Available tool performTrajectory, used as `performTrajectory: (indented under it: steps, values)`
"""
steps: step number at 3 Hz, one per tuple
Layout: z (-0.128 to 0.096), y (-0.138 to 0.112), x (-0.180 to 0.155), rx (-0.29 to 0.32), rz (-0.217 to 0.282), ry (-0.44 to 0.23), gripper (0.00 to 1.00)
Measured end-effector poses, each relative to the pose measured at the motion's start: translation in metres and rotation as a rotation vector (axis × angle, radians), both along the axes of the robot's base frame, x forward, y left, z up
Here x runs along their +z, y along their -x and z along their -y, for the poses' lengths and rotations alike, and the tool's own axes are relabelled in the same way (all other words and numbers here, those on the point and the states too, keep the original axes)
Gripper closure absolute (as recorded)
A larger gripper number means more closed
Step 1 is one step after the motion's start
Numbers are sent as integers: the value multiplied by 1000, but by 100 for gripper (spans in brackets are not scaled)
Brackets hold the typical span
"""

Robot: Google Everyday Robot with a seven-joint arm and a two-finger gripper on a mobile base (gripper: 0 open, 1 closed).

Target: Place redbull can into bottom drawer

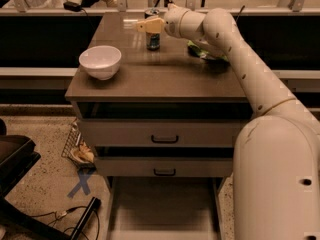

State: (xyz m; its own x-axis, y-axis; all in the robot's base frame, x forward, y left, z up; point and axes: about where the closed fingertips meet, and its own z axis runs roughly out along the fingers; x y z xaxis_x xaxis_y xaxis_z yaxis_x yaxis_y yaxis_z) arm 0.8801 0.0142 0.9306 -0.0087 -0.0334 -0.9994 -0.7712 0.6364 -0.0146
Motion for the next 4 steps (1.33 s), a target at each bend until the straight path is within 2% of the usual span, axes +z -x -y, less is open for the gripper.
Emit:
performTrajectory:
  steps: [1, 4]
  values:
    - [-10, -7, -19, 11, -19, -11, 11]
    - [-19, -6, -20, 22, -22, -12, 81]
